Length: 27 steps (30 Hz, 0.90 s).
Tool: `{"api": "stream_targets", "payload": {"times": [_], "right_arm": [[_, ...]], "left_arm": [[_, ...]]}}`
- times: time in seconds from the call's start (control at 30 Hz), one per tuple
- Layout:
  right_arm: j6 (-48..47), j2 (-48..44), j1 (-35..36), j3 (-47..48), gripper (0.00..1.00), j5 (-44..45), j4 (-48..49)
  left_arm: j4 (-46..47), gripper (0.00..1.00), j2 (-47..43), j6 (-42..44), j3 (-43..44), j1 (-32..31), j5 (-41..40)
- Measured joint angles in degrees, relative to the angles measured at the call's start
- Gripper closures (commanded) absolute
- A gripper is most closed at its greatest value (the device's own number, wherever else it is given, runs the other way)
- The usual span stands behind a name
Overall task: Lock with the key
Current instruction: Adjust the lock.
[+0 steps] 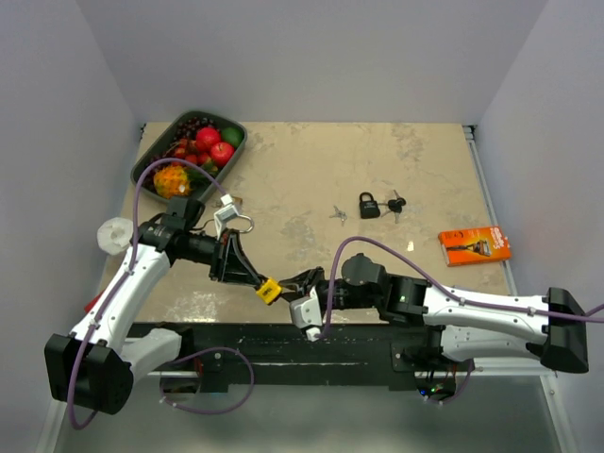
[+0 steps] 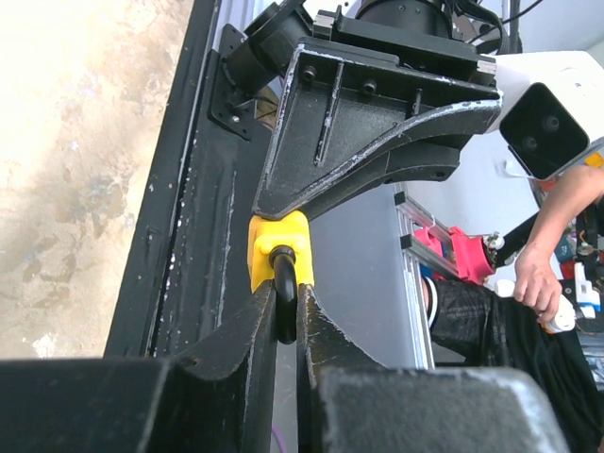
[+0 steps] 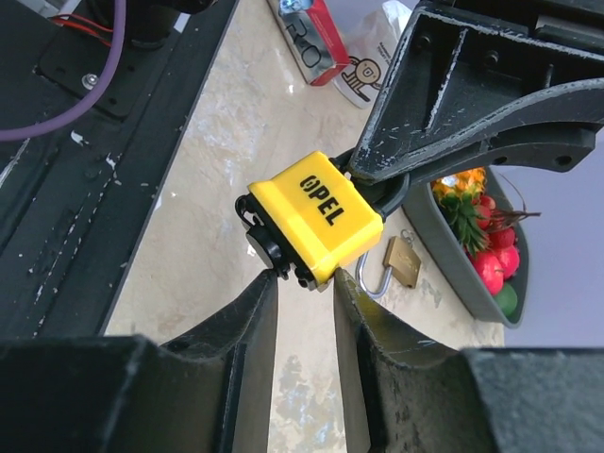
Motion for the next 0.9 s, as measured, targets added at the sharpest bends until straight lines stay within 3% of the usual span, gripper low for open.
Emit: {"api": "stream_targets", "payload": {"times": [0.27,0.6,0.9], "right_arm": [[1.31,2.69,-0.02,0.85,0.73,0.61,0.07],[3.63,1.75,-1.86,2.69,0.29,2.97,-2.27],[13.42,-3.96,-5.9,4.31,0.17,5.51,-10.47]], "left_arm": [[-0.39,1.0,-0.94,0.85,-0.79,0.39,-1.09],[-1.36,1.0,-0.61,2.8,-0.5,1.44,-0.46],[-6.05,1.0,2.58,8.59,2.78,4.66,-0.17]]}}
